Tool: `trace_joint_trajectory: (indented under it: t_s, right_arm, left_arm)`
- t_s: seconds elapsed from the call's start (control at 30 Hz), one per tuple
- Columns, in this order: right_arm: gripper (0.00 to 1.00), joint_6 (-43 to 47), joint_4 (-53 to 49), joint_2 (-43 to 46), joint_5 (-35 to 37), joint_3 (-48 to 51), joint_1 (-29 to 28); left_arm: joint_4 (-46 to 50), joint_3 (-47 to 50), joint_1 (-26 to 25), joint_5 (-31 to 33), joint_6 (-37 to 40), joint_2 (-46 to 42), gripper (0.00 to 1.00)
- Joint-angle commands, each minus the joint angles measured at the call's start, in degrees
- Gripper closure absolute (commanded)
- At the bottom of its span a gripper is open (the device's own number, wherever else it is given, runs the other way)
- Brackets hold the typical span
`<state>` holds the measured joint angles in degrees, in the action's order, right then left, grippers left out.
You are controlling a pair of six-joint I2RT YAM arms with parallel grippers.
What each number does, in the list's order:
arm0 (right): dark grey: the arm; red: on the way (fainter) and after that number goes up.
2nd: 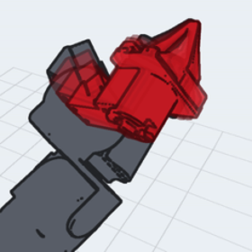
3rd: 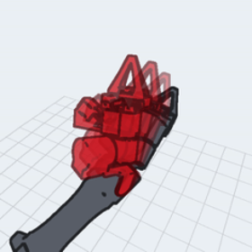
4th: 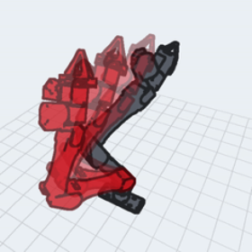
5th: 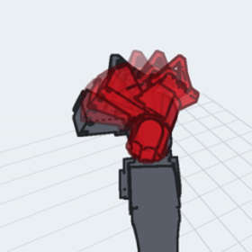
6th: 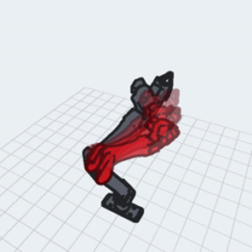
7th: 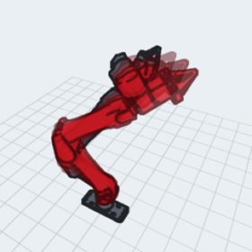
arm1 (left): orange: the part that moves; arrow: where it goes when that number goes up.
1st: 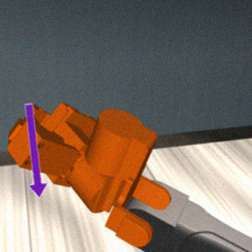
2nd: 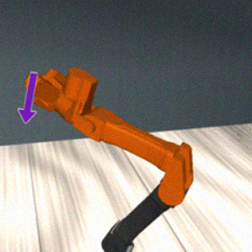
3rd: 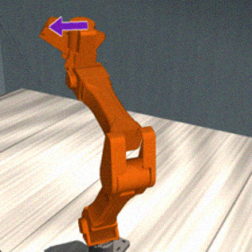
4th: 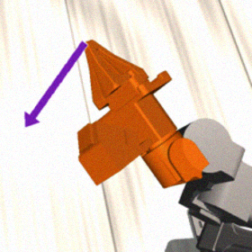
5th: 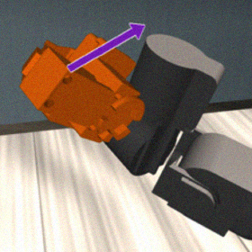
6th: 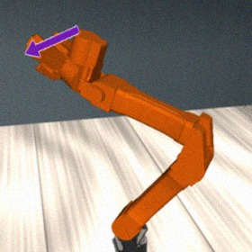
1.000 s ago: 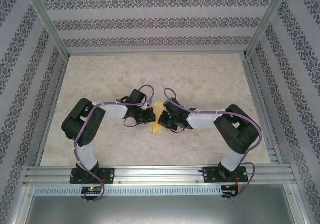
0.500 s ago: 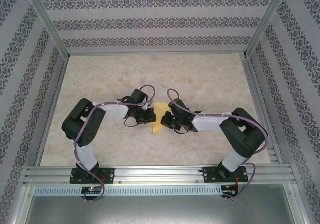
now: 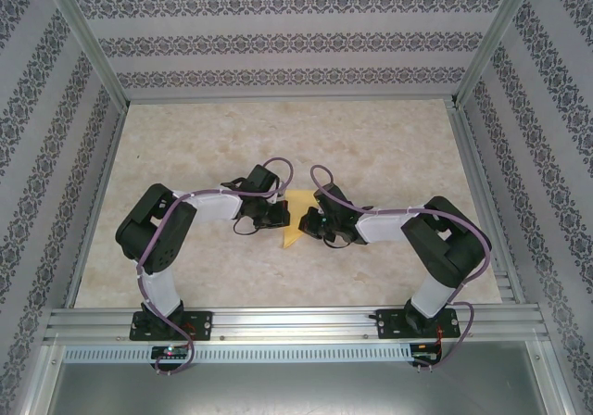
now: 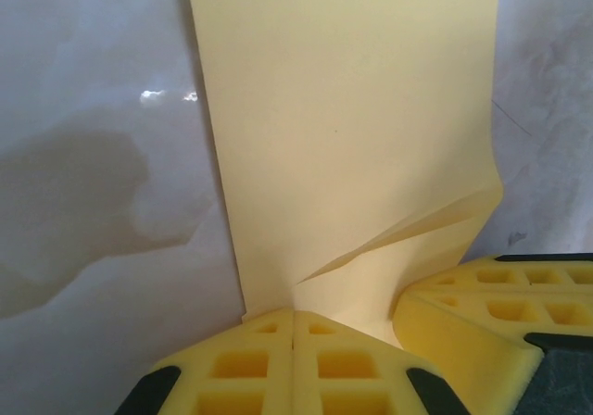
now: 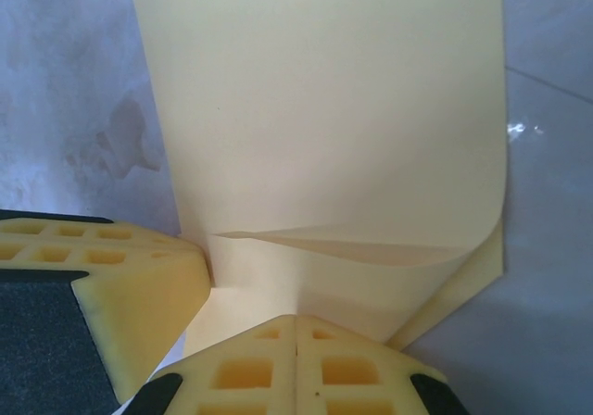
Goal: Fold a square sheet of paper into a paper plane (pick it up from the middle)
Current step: Third fold the triangle at the center of the table.
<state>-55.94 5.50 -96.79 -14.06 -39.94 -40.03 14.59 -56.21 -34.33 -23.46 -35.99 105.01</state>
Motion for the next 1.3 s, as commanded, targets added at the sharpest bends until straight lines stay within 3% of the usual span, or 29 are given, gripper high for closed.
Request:
trace_joint_trajectory:
  t_s: [0.0, 0.37, 0.7, 0.93, 1.27]
  right_arm:
    - [0.98, 2.4, -0.8, 0.6, 0.6, -2.0, -0.6]
    - [0.98, 3.0, 1.0, -3.0, 0.9, 0.8, 2.6]
    - [0.97, 6.5, -4.1, 2.4, 2.0, 0.3, 10.1]
    - [0.96, 6.4, -5.2, 7.8, 2.1, -1.4, 6.8]
    - [0.99, 3.8, 1.6, -1.7, -2.6, -5.5, 3.0]
  left_arm:
    - [7.5, 1.2, -0.3, 9.1, 2.2, 2.7, 1.00]
    - [10.5, 0.7, -0.4, 12.6, 3.0, 2.9, 1.00]
    - [10.5, 0.5, -0.3, 12.2, 3.3, 3.5, 1.00]
    - [9.8, 0.2, -0.3, 11.8, 2.4, 3.4, 1.00]
    - [9.4, 0.2, -0.4, 11.3, 2.2, 3.5, 1.00]
